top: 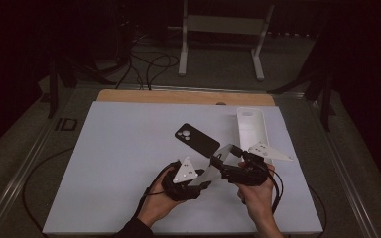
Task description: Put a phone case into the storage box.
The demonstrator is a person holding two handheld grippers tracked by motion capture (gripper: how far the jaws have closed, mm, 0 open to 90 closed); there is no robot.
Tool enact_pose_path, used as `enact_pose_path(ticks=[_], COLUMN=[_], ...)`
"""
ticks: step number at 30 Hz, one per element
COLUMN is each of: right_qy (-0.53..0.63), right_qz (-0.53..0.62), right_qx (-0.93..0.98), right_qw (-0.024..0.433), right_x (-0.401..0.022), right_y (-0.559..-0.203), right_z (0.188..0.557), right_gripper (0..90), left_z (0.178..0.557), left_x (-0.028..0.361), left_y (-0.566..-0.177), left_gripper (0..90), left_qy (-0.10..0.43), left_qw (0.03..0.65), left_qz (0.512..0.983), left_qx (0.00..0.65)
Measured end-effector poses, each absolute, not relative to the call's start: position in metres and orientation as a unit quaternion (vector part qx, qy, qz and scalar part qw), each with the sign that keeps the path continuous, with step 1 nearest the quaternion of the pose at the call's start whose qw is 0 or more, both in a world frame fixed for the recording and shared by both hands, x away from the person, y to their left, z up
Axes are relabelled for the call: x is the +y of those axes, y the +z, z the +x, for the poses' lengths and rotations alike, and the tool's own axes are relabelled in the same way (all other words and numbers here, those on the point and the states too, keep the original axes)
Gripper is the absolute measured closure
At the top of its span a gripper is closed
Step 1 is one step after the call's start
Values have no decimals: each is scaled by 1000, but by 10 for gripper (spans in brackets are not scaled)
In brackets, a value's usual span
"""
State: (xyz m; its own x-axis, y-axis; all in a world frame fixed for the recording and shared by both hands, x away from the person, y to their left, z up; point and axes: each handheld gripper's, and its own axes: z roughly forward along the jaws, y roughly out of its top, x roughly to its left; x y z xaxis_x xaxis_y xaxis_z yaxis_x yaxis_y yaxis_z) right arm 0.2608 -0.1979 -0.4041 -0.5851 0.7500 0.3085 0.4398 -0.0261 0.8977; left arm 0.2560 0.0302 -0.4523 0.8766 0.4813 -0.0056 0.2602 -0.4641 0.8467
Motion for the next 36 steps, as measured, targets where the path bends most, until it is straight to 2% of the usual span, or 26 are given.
enact_pose_path(ticks=[4,8,10,14,26,30,36], right_qy=[568,568,569,568,560,557,554], right_qz=[437,439,439,436,431,430,433], right_qx=[683,682,681,683,689,691,691], right_qw=[140,141,142,146,160,164,166], right_x=[-201,-202,-202,-201,-200,-200,-203], right_y=[-404,-403,-402,-400,-392,-389,-386], right_z=[262,263,263,264,270,272,279], right_gripper=[171,170,170,171,171,171,171], left_z=[257,256,256,257,258,257,254], left_x=[44,58,62,81,125,141,163], left_y=[-451,-449,-448,-447,-451,-455,-462], left_gripper=[406,339,257,193,81,15,1], left_qy=[134,150,155,169,189,191,200], left_qw=[468,469,468,468,462,461,454], left_qz=[839,830,827,817,797,791,784], left_qx=[244,263,269,292,340,354,373])
